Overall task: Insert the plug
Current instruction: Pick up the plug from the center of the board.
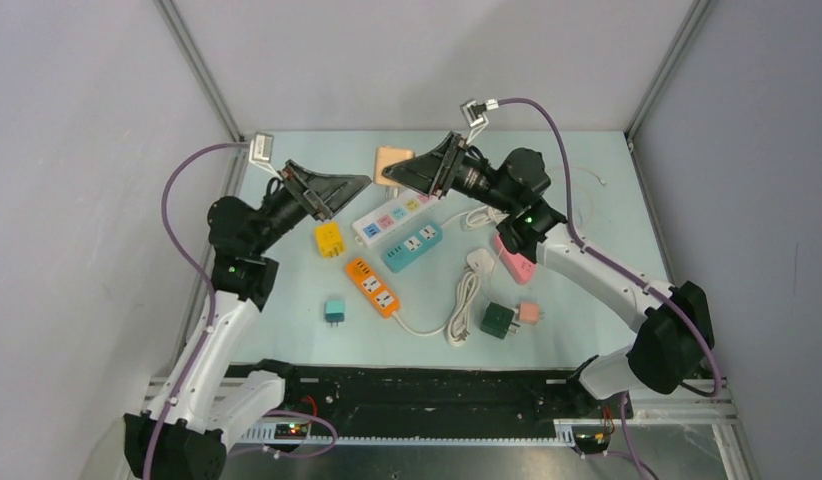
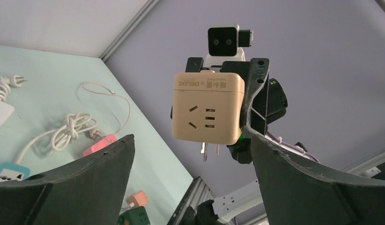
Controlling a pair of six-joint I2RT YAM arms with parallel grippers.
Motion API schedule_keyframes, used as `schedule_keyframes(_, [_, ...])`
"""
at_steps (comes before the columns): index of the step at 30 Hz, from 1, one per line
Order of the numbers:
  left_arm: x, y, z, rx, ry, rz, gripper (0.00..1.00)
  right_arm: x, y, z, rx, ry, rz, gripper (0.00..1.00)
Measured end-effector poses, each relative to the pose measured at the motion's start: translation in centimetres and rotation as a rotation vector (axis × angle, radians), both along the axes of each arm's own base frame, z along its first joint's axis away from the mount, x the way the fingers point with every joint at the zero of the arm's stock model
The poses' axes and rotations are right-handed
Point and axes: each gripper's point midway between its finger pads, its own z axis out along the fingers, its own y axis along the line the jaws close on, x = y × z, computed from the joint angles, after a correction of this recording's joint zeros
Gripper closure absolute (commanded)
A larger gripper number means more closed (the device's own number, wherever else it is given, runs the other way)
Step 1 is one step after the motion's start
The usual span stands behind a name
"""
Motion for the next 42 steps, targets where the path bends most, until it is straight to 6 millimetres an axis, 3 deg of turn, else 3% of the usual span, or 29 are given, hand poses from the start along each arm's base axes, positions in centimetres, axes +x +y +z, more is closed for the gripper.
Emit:
schedule_keyframes(6, [0.1,-0.6,-0.3,0.006,0.011,-0.049,0.12,-0.2,0.5,-0.4,0.009,0.030,0.029,0.47])
schedule_keyframes(12, [-0.2,-1.0,-0.6,0.010,0.017,-0.086,0.34,-0.6,1.0,-0.6,0.009,0.040,0.046,0.47])
schedule_keyframes(23, [-0.5,-1.6,-0.5,0.000,0.022,-0.117,0.30,-0.9,1.3,-0.8,0.009,0.054,0.060,0.47])
schedule_keyframes(29, [-0.5,-1.6,-0.3,-0.009,0.025,-0.123,0.69,-0.6,1.5,-1.1,0.011,0.072,0.056,0.46])
schedule_keyframes(32, [-0.6,-1.3,0.1,-0.003,-0.007,-0.107,0.96,0.3,1.2,-1.7,0.005,0.096,0.028,0.38])
schedule_keyframes(34, [-1.0,-1.4,0.0,-0.003,-0.010,-0.118,0.99,0.3,1.3,-1.8,0.001,0.104,0.028,0.30])
schedule_keyframes(37, [-1.4,-1.6,-0.2,0.005,-0.017,-0.136,1.00,-0.1,1.5,-1.9,-0.001,0.109,0.042,0.32])
schedule_keyframes(40, [-1.5,-1.8,-0.8,0.016,-0.007,-0.151,0.84,-0.4,1.7,-2.1,-0.010,0.120,0.055,0.37])
schedule_keyframes(42, [-1.4,-1.9,-1.1,0.021,-0.002,-0.157,0.64,-0.3,1.6,-2.3,-0.014,0.131,0.055,0.40])
